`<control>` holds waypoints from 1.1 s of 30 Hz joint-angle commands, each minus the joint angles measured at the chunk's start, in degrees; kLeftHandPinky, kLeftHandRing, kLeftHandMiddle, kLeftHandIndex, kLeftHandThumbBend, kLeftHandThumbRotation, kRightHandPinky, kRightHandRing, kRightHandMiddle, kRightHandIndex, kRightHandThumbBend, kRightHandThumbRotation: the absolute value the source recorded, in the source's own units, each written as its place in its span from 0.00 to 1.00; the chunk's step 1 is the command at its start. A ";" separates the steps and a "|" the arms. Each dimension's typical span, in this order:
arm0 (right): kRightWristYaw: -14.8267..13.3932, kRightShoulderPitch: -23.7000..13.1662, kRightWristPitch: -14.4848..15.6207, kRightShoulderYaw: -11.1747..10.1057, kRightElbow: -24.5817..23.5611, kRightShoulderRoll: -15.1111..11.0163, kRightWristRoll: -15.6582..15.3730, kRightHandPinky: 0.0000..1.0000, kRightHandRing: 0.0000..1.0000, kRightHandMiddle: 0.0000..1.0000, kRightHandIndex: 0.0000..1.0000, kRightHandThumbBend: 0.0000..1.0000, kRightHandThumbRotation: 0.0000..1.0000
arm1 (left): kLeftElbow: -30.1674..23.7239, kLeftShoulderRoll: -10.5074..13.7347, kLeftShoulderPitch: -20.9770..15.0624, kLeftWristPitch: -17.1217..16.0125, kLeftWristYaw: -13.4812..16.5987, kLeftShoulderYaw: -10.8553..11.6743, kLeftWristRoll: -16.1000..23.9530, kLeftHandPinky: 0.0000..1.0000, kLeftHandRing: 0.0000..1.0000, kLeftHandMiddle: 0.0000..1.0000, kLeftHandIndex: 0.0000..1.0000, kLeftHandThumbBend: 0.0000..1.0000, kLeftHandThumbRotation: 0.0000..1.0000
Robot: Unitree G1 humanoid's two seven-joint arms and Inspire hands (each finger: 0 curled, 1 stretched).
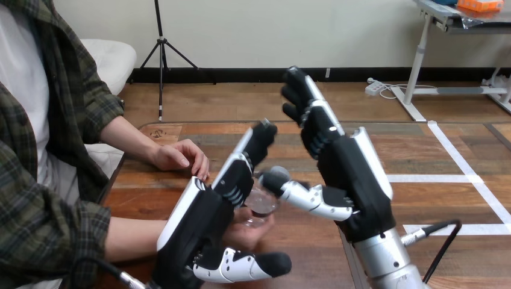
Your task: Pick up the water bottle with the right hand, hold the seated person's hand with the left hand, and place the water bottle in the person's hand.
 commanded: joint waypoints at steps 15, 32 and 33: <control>-6.53 0.83 -6.19 -0.64 -0.70 5.23 -1.20 0.89 0.93 0.94 0.91 0.44 0.55 | 5.43 -11.91 -1.97 -10.86 8.22 5.42 9.80 1.00 1.00 1.00 1.00 0.96 0.96; -6.77 2.54 -8.03 0.28 -1.30 6.16 -1.00 0.87 0.92 0.92 0.88 0.40 0.67 | 5.16 -12.33 -1.74 -11.85 10.11 5.02 11.16 1.00 1.00 1.00 1.00 0.98 1.00; -6.81 2.59 -8.10 0.28 -1.30 6.18 -1.06 0.87 0.92 0.92 0.88 0.40 0.67 | 5.23 -12.28 -1.78 -11.99 10.08 4.99 11.09 1.00 1.00 1.00 1.00 0.98 1.00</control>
